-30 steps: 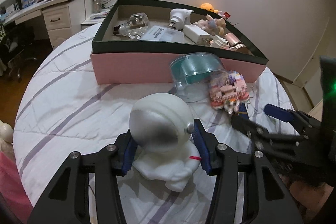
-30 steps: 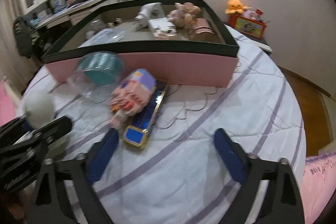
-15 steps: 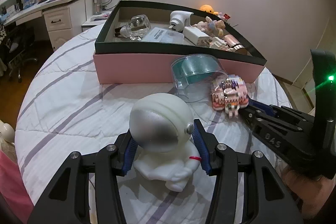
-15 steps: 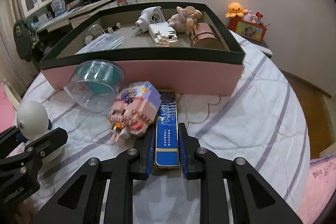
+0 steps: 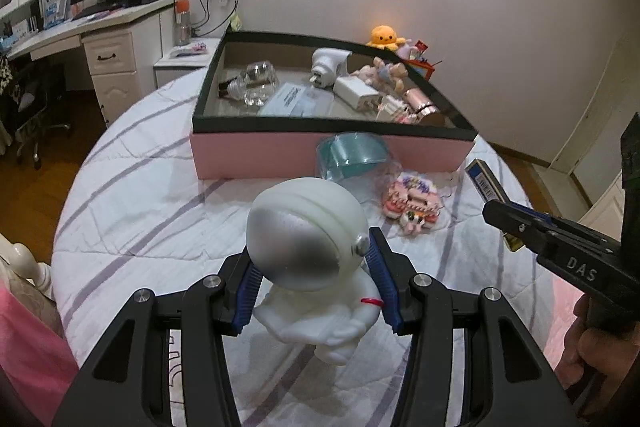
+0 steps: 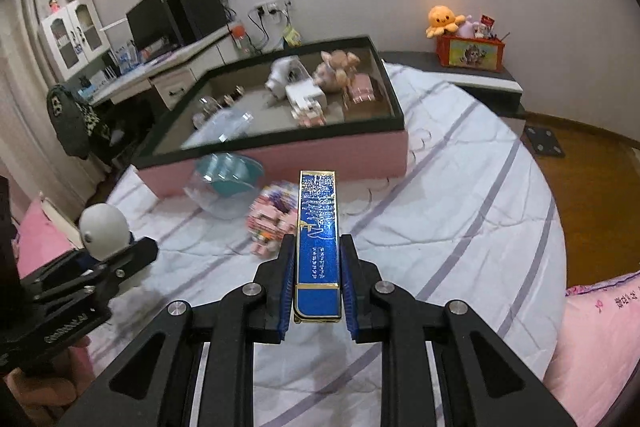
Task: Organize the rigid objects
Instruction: 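Carry the astronaut figure and blue box into the pink box and release both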
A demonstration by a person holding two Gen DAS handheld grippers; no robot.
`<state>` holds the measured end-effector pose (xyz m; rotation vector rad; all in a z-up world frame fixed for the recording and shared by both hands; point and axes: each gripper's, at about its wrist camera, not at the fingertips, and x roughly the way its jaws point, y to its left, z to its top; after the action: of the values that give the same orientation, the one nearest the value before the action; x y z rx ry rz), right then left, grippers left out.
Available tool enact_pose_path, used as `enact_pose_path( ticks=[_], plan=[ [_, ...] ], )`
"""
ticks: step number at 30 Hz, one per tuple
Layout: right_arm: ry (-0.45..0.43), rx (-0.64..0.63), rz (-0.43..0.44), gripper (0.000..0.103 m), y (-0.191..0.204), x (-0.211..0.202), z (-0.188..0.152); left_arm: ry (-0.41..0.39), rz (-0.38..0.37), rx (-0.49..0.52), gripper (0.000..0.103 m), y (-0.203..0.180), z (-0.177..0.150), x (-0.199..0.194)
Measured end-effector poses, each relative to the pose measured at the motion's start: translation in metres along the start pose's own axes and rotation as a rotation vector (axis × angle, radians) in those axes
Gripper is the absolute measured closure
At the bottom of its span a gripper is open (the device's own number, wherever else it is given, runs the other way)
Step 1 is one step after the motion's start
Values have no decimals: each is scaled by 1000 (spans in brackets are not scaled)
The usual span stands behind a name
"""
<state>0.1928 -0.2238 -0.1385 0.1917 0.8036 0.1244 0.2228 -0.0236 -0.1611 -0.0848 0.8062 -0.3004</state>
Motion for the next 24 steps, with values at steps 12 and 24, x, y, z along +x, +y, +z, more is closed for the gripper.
enact_pose_path(
  ticks=[12,24],
  plan=[
    [-77,-40,71,82,27,-23,32,-74,17,18,53,4,36,-29],
    [-110,-83,111,82,41,4,97,-173,39,41,53,18,109,-15]
  ],
)
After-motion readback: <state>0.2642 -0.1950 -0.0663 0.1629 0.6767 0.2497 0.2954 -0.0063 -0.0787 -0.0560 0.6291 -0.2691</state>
